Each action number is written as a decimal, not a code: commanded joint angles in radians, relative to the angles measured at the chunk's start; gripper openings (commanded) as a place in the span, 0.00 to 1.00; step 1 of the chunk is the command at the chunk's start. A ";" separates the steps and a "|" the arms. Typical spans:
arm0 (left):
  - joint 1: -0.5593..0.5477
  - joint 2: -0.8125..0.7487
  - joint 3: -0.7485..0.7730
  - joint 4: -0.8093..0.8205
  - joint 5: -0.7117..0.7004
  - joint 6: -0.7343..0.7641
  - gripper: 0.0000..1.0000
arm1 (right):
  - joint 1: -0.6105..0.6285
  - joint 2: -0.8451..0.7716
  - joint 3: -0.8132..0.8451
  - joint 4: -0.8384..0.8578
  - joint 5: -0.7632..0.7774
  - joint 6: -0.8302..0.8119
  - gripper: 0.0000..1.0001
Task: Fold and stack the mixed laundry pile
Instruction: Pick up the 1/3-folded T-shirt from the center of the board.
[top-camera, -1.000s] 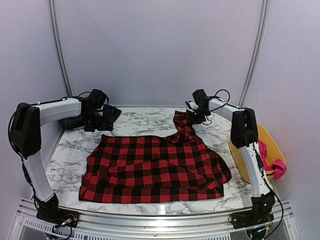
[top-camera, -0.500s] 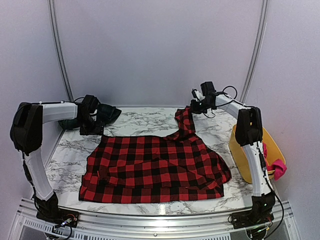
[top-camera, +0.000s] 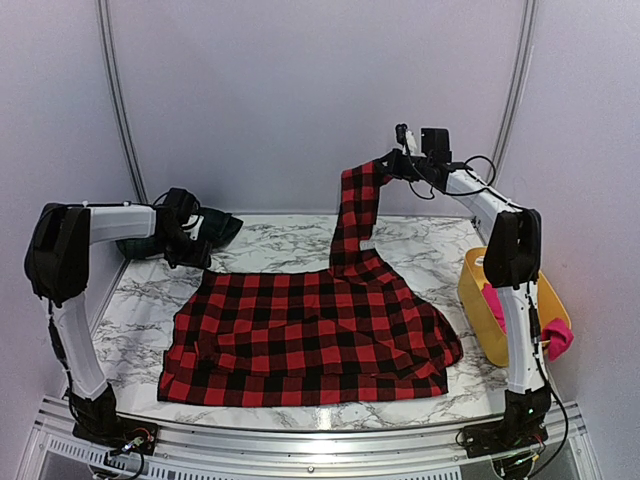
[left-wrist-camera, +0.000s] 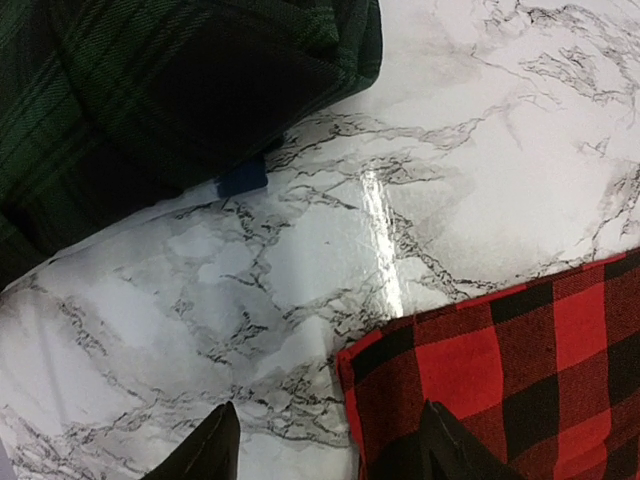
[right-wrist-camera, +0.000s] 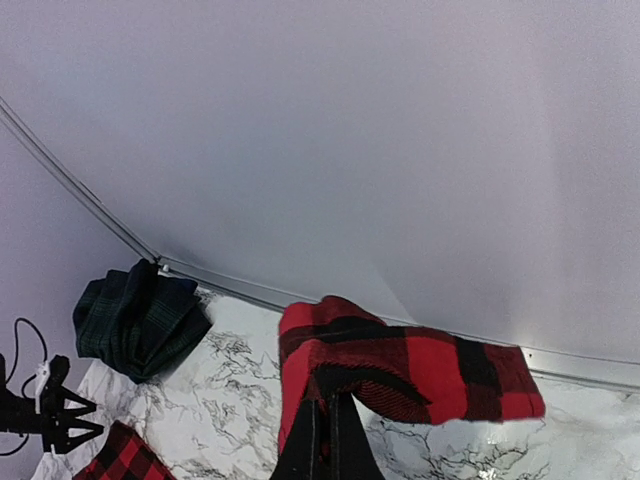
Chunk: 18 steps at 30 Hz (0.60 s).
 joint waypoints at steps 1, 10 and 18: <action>0.012 0.097 0.075 -0.002 0.112 0.129 0.59 | 0.003 0.006 0.030 0.061 -0.070 0.047 0.00; 0.012 0.231 0.199 -0.102 0.180 0.222 0.44 | 0.010 -0.003 0.020 0.047 -0.081 0.034 0.00; 0.012 0.259 0.261 -0.120 0.164 0.265 0.10 | 0.044 -0.033 0.011 0.047 -0.098 0.036 0.00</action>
